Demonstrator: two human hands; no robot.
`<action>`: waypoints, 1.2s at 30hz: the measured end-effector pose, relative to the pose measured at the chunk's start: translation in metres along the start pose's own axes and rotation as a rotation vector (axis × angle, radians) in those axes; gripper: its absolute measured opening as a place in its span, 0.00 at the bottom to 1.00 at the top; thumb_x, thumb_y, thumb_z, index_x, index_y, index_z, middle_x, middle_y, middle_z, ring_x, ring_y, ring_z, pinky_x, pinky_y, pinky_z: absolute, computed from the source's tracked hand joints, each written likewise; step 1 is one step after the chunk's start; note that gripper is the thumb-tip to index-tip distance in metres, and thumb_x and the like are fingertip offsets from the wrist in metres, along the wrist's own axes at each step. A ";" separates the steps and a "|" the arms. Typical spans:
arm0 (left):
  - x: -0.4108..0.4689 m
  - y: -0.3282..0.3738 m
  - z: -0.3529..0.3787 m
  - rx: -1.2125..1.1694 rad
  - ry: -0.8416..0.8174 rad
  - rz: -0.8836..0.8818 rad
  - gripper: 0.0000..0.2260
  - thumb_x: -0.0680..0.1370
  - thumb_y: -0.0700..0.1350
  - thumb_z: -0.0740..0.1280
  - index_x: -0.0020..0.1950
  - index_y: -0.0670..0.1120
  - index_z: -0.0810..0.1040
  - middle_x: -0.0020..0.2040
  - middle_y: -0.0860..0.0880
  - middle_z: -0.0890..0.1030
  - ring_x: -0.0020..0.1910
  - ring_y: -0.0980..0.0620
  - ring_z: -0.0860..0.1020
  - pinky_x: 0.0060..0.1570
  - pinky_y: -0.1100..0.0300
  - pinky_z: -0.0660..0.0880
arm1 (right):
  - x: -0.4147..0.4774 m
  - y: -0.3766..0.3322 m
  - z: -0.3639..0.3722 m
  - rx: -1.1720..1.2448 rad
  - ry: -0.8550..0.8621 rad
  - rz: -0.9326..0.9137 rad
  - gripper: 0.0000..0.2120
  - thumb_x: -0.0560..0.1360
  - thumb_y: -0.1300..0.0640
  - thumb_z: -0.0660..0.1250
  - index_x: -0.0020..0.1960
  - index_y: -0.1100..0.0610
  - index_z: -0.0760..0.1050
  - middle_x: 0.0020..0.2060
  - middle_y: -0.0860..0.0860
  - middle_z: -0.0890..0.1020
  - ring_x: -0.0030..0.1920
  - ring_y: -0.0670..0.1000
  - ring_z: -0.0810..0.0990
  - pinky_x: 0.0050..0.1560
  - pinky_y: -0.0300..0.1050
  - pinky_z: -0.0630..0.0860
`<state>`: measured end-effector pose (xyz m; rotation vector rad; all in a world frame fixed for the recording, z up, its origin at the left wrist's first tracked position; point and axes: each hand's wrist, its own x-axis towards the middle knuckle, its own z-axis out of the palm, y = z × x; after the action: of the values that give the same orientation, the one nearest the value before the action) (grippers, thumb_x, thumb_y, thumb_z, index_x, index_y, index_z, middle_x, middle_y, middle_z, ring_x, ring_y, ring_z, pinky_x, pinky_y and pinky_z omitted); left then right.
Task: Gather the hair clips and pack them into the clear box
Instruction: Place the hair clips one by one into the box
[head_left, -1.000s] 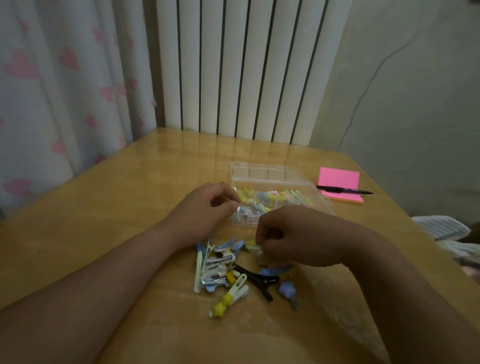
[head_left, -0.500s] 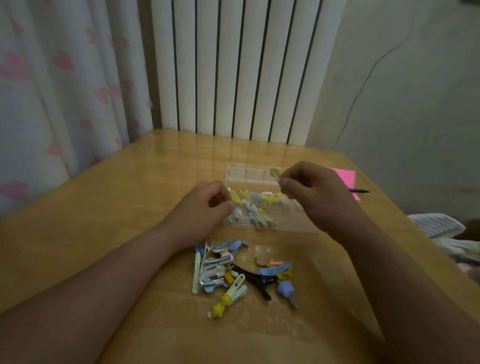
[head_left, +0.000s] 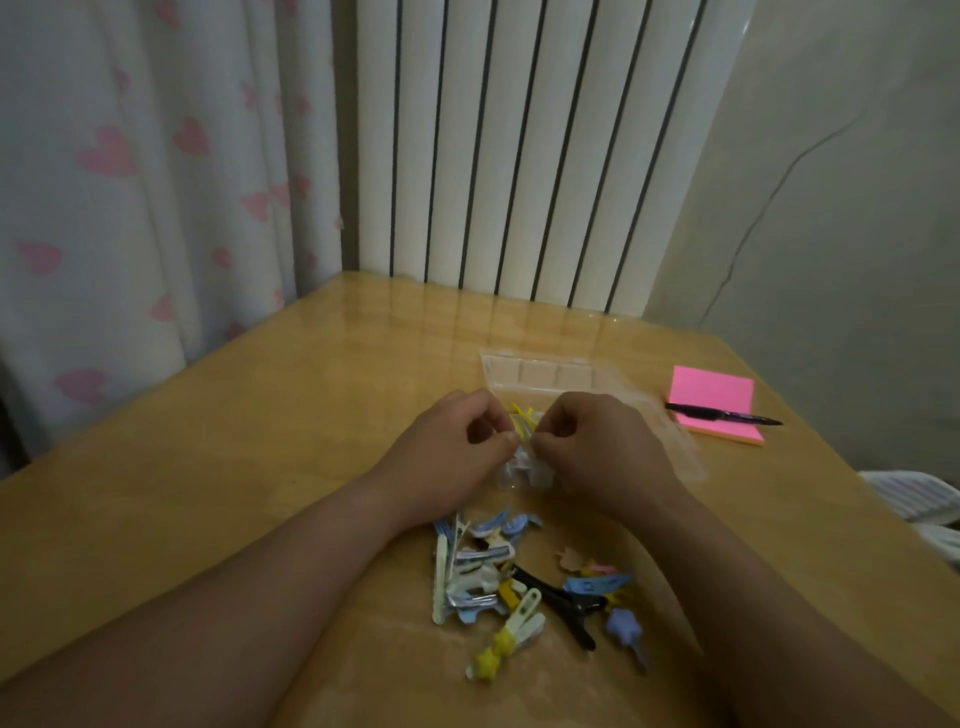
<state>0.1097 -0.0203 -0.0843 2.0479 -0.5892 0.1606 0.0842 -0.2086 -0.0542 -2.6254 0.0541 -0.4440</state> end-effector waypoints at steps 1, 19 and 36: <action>0.000 0.000 0.000 -0.003 -0.001 -0.001 0.03 0.80 0.52 0.71 0.47 0.56 0.79 0.50 0.52 0.77 0.49 0.53 0.77 0.53 0.52 0.78 | 0.000 0.000 0.000 -0.004 -0.008 0.006 0.03 0.72 0.48 0.72 0.41 0.46 0.80 0.38 0.44 0.83 0.40 0.47 0.83 0.44 0.54 0.84; 0.001 0.001 -0.004 -0.025 0.015 -0.039 0.04 0.83 0.49 0.69 0.52 0.52 0.83 0.51 0.50 0.82 0.51 0.53 0.80 0.53 0.55 0.77 | -0.023 0.012 -0.013 0.155 0.047 -0.220 0.02 0.78 0.51 0.71 0.47 0.46 0.81 0.39 0.41 0.83 0.42 0.41 0.80 0.46 0.49 0.80; 0.000 0.003 -0.004 -0.103 0.020 -0.071 0.06 0.83 0.44 0.68 0.53 0.49 0.85 0.49 0.41 0.85 0.51 0.36 0.81 0.52 0.42 0.79 | -0.048 -0.016 -0.014 -0.092 -0.372 -0.631 0.13 0.79 0.53 0.70 0.61 0.43 0.85 0.52 0.38 0.79 0.45 0.36 0.71 0.44 0.28 0.68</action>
<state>0.1092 -0.0180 -0.0800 1.9624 -0.5012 0.1067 0.0334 -0.1952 -0.0492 -2.7268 -0.9080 -0.1426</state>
